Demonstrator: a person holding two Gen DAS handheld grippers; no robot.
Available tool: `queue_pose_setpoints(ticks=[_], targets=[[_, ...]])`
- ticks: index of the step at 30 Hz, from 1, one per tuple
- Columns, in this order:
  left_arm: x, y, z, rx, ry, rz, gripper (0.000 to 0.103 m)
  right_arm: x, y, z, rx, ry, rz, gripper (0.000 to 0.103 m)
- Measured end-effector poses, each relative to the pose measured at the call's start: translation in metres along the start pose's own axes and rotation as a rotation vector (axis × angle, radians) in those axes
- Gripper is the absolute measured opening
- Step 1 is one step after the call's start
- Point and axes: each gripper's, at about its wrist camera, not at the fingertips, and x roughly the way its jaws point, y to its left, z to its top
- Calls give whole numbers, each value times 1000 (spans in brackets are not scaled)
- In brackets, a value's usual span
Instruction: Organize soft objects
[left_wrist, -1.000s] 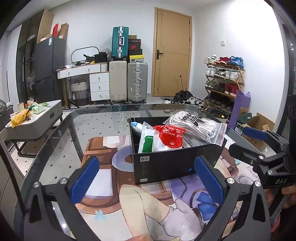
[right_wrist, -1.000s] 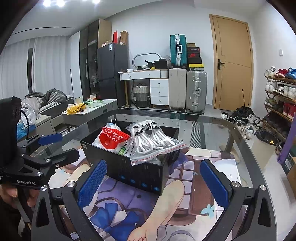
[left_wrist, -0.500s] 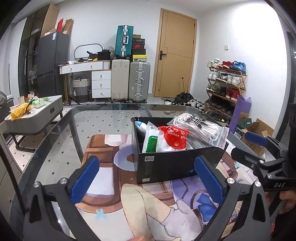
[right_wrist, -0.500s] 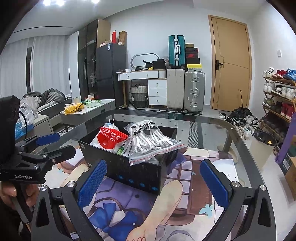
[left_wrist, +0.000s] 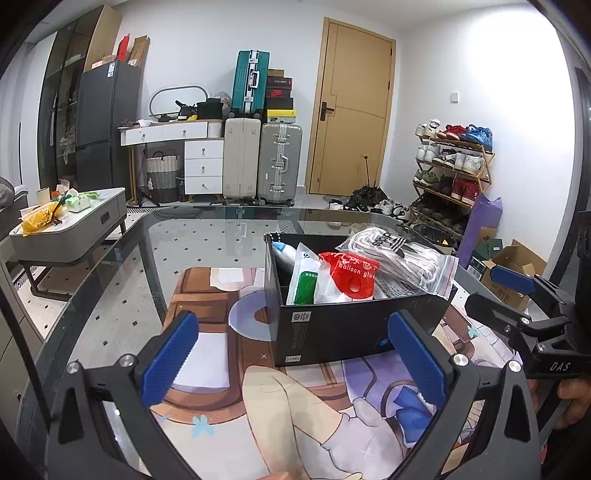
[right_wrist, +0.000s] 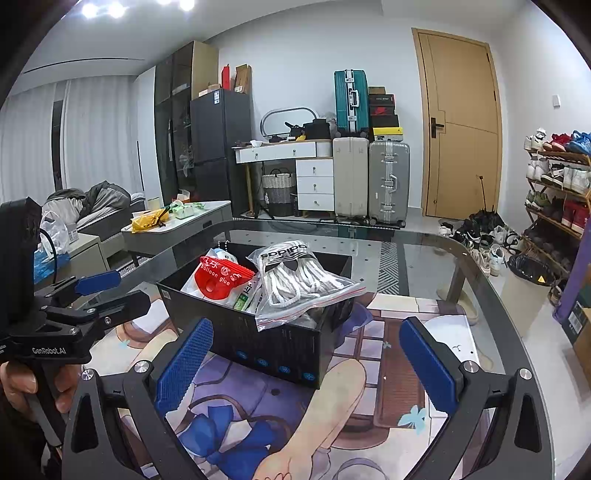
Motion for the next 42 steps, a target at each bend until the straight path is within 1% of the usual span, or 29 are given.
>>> queue_pose_setpoints(ticks=[42], targets=[[-4,-3,0,-7,-6,8,103,0,0,-1,-1,1,-2,103]])
